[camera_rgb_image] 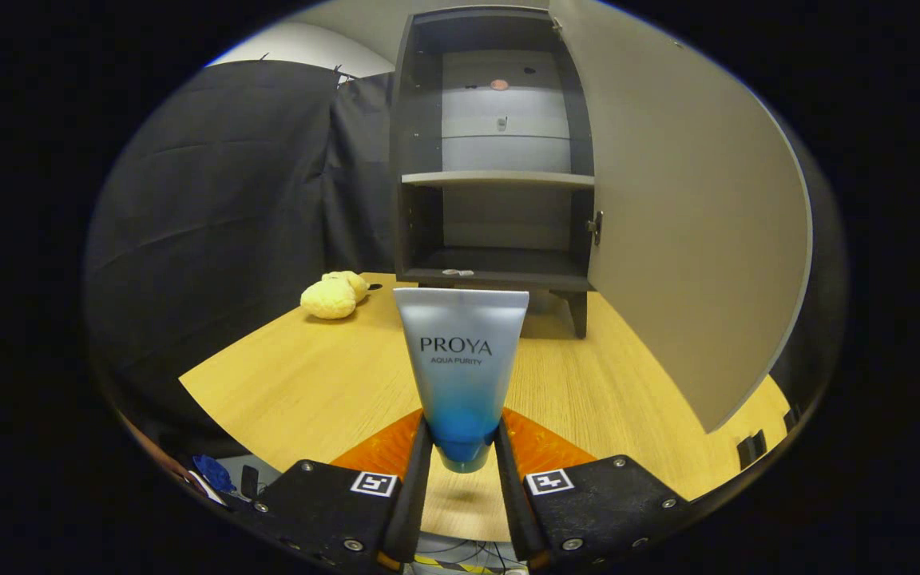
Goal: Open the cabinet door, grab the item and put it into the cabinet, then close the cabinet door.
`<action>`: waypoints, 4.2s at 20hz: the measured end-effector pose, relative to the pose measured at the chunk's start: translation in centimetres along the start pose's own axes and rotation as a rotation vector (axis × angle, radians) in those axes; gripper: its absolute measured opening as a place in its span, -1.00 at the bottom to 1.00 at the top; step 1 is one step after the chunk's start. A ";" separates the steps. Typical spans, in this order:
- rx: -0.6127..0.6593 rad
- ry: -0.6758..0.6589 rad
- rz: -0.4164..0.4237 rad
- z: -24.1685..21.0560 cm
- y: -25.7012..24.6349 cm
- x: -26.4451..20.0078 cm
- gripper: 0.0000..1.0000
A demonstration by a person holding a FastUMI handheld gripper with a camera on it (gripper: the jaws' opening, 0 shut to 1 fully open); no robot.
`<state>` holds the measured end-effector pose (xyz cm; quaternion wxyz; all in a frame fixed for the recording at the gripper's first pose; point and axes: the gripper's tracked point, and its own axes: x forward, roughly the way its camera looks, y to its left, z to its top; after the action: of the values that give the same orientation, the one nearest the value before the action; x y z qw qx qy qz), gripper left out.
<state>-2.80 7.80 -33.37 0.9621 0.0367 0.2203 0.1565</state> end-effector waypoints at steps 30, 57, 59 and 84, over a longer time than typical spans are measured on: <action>-0.111 -0.175 -0.091 32.4 -3.7 19.5 -0.11; -0.055 -0.205 -0.100 34.1 -5.0 22.9 0.89; -0.035 -0.202 -0.085 33.8 -4.4 20.5 0.89; 0.022 -0.304 -0.096 27.5 -0.8 -14.2 0.89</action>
<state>-2.69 2.46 -2.93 0.9902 0.0602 0.0754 0.1007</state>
